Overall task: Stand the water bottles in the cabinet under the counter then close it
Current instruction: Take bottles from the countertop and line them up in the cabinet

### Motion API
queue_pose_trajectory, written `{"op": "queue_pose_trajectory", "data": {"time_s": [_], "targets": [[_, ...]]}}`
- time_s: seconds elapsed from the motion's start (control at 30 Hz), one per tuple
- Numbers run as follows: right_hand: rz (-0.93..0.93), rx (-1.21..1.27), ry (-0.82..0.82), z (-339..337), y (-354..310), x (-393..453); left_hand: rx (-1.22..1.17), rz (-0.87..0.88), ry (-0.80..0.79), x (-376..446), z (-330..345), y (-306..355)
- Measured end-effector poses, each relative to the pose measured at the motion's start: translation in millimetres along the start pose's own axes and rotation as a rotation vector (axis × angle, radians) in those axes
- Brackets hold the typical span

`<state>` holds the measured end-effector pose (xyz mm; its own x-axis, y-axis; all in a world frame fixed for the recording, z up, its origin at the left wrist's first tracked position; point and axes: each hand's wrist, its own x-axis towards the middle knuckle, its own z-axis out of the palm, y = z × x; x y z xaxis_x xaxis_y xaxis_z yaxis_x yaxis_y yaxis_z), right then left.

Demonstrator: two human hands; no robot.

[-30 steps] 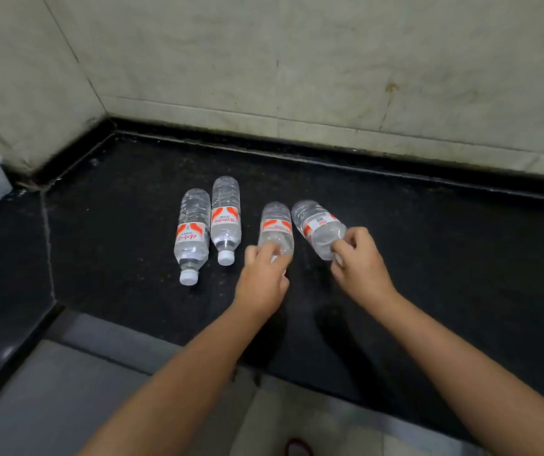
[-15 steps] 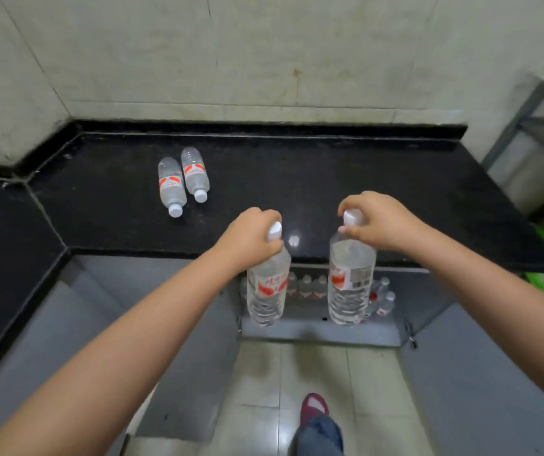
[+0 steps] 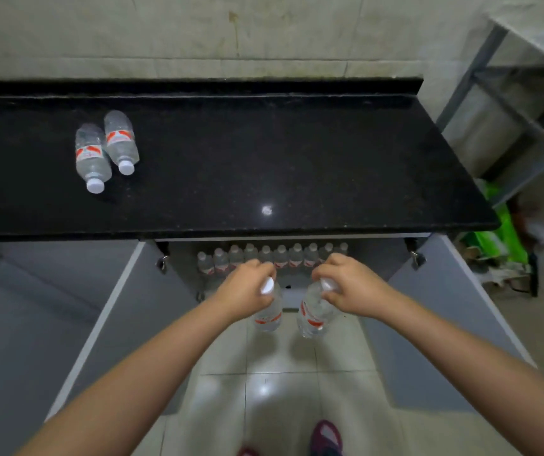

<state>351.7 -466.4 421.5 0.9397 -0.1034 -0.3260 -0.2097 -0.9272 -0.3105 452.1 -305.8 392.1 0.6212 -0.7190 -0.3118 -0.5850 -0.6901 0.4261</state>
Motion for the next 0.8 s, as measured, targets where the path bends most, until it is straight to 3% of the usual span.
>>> {"op": "queue_pose_trajectory", "data": {"time_s": [0.17,0.37,0.63,0.8], "targets": [[0.176,0.054,-0.050,53,53,44,0.035,-0.062,-0.074,62,63,-7],[0.385,0.152,0.009,153,127,127,0.093,-0.027,-0.100,157,167,-44],[0.480,0.227,0.114,292,225,270,0.080,0.060,0.016,306,318,-132],[0.465,0.168,0.152,335,260,324,0.079,0.085,0.151,366,356,-157]]}}
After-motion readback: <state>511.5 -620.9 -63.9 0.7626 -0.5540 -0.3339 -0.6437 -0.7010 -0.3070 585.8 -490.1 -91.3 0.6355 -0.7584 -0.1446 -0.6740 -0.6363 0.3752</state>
